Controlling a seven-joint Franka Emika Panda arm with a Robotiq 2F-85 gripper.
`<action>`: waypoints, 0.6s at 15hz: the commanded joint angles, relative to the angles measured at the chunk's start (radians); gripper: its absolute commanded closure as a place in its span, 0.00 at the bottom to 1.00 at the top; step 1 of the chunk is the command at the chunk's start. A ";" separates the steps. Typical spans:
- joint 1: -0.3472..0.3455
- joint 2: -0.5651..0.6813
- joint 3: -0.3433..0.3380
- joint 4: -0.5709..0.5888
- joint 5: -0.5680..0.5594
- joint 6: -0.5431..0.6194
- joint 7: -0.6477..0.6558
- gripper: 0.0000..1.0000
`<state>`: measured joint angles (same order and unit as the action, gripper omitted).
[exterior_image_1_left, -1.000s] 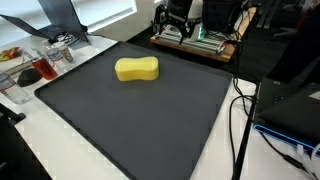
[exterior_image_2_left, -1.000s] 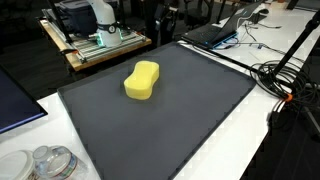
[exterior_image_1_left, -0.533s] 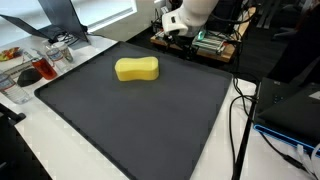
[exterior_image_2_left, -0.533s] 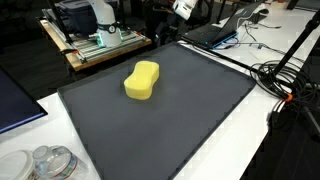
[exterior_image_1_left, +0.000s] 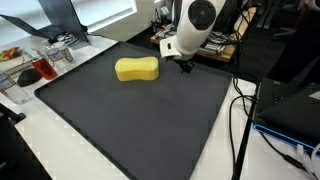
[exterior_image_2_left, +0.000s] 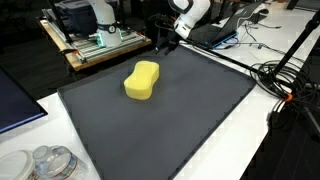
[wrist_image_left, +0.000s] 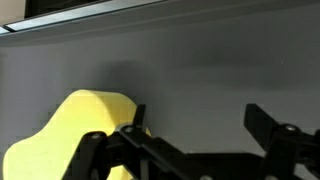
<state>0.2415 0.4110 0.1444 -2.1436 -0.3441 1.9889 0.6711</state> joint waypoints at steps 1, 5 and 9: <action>0.029 0.050 -0.050 0.018 -0.020 0.078 0.025 0.00; 0.075 0.051 -0.112 0.019 -0.116 0.069 0.102 0.00; 0.098 0.048 -0.126 0.028 -0.160 0.029 0.155 0.00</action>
<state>0.3063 0.4593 0.0361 -2.1326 -0.4588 2.0564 0.7739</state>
